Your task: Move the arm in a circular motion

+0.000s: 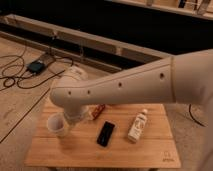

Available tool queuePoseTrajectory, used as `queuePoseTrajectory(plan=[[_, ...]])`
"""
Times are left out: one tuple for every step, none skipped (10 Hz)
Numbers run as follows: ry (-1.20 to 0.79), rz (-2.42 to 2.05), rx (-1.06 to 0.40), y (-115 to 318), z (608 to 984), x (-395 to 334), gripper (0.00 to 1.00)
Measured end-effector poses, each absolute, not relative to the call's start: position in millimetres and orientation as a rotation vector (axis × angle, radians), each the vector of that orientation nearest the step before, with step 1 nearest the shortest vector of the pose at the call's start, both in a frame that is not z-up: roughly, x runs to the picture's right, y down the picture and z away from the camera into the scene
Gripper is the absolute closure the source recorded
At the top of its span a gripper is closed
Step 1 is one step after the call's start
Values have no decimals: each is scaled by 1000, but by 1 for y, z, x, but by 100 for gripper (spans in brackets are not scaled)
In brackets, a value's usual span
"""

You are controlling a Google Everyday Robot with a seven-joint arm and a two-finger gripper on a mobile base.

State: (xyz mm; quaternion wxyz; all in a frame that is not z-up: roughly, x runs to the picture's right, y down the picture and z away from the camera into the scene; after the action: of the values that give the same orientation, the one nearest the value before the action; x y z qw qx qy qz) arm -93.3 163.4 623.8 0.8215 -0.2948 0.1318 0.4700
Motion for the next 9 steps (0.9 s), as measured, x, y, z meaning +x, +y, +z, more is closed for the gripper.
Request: queuePoseTrajectory(plan=[[320,1070,-628,173,622,-59,30],[346,1119,-623,177,622,-35,30],[376,1169,-613,180,623,-5,30],[402,1214,-599,179,625,27,30],[426,1264,-570,169,632,67,30],[440,1280,-549,159,639,88,30],[445,1293,-527,146,647,103,30],[460,1306,-492,123,662,125,30],[457,1298,-454,89,684,130,30]])
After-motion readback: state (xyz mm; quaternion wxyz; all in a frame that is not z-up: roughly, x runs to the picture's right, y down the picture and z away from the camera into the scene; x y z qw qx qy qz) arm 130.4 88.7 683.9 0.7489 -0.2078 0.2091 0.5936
